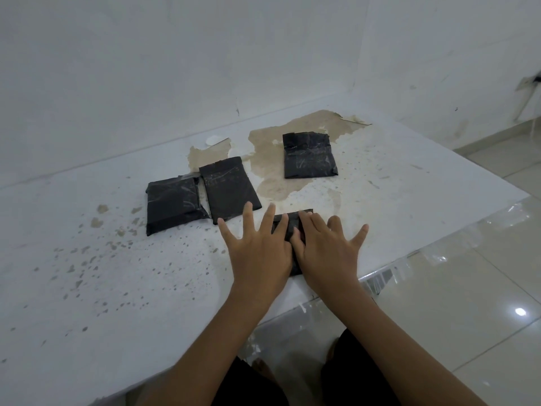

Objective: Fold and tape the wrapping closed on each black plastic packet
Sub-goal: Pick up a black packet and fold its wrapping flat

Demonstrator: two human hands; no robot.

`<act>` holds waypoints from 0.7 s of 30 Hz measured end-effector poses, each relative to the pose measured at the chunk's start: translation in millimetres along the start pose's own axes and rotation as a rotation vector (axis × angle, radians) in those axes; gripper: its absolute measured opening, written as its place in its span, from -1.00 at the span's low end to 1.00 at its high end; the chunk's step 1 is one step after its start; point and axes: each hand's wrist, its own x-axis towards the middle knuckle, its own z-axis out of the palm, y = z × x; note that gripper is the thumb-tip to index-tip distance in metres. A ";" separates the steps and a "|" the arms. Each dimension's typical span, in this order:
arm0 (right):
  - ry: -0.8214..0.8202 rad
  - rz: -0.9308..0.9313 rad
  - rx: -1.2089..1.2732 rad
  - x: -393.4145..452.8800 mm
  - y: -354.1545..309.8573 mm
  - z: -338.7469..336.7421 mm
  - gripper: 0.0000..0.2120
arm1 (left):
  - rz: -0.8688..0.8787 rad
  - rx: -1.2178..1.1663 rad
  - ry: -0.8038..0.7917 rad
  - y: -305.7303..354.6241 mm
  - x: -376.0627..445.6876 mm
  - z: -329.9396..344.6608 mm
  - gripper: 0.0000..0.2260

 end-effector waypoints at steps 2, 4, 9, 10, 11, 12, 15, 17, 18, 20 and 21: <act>0.013 -0.007 0.002 -0.6 -1.4 0.7 -0.53 | -0.036 -0.045 0.075 -0.5 -2.4 6.2 -0.64; 0.012 -0.008 -0.011 -0.7 -2.4 2.0 -0.53 | -0.103 -0.105 0.092 1.2 -5.1 8.8 -0.58; -0.019 -0.005 -0.019 -0.6 -2.2 2.8 -0.50 | -0.210 -0.162 0.127 11.5 -10.1 15.9 -0.60; -0.023 -0.001 -0.015 -0.5 -2.3 2.6 -0.49 | -0.222 -0.176 0.126 12.6 -10.1 16.2 -0.60; -0.027 0.004 -0.007 -0.5 -2.7 2.2 -0.49 | -0.232 -0.191 0.123 13.2 -10.3 16.8 -0.60; -0.031 0.010 0.001 -0.7 -3.0 1.6 -0.49 | -0.243 -0.208 0.115 13.3 -10.6 17.3 -0.61; -0.034 0.022 0.019 -0.4 -3.5 0.6 -0.49 | -0.274 -0.238 0.112 12.6 -10.5 17.6 -0.67; -0.031 0.028 0.025 -0.7 -3.5 0.9 -0.51 | -0.272 -0.235 0.120 11.3 -11.8 15.8 -0.70; -0.029 0.031 0.028 -0.5 -3.5 1.0 -0.52 | -0.256 -0.248 0.118 9.4 -11.5 13.1 -0.72; -0.027 0.031 0.037 0.3 -3.4 1.0 -0.55 | -0.234 -0.347 0.048 -0.4 -6.8 7.5 -0.74; -0.024 0.028 0.041 0.5 -3.3 1.1 -0.56 | -0.254 -0.432 -0.009 -7.7 -1.6 4.8 -0.73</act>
